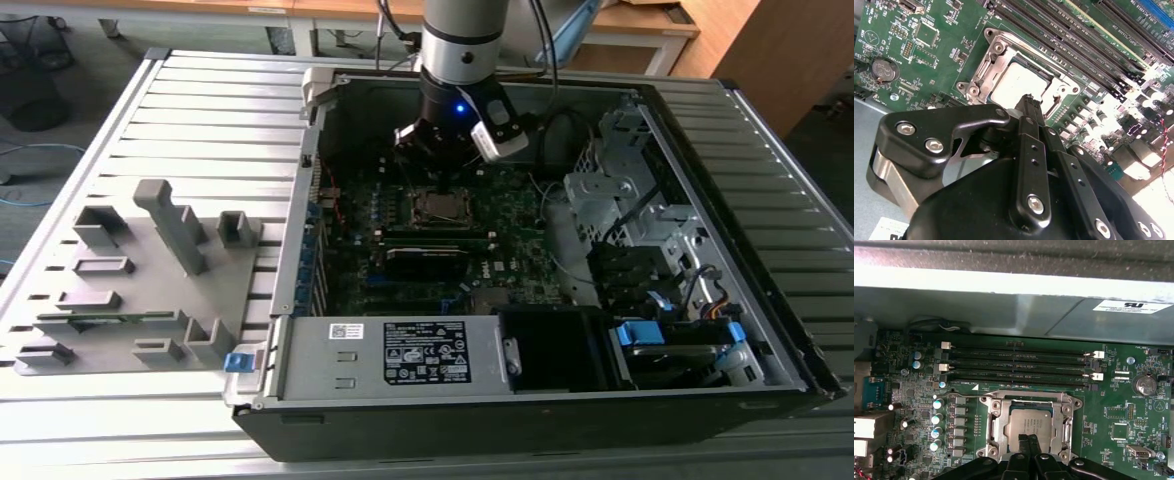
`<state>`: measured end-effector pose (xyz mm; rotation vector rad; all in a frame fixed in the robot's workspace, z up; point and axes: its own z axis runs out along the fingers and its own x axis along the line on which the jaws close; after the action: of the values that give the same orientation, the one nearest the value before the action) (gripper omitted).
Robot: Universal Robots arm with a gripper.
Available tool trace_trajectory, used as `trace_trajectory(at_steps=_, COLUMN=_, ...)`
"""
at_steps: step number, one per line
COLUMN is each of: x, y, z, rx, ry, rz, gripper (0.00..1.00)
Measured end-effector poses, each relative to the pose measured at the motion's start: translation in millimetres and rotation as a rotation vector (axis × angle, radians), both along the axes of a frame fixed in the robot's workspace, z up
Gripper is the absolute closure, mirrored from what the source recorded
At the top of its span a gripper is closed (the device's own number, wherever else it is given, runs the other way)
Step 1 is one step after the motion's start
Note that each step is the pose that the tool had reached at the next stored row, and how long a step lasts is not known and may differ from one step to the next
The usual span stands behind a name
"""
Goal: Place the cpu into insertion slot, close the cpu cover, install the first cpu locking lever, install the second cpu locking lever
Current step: 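Install the first cpu locking lever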
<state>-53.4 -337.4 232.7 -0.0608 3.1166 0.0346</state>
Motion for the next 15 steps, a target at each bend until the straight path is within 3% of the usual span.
trace_trajectory(at_steps=15, x=-5.3, y=0.0, z=0.0, rx=0.0000, ry=0.0000, rz=0.000, gripper=0.89)
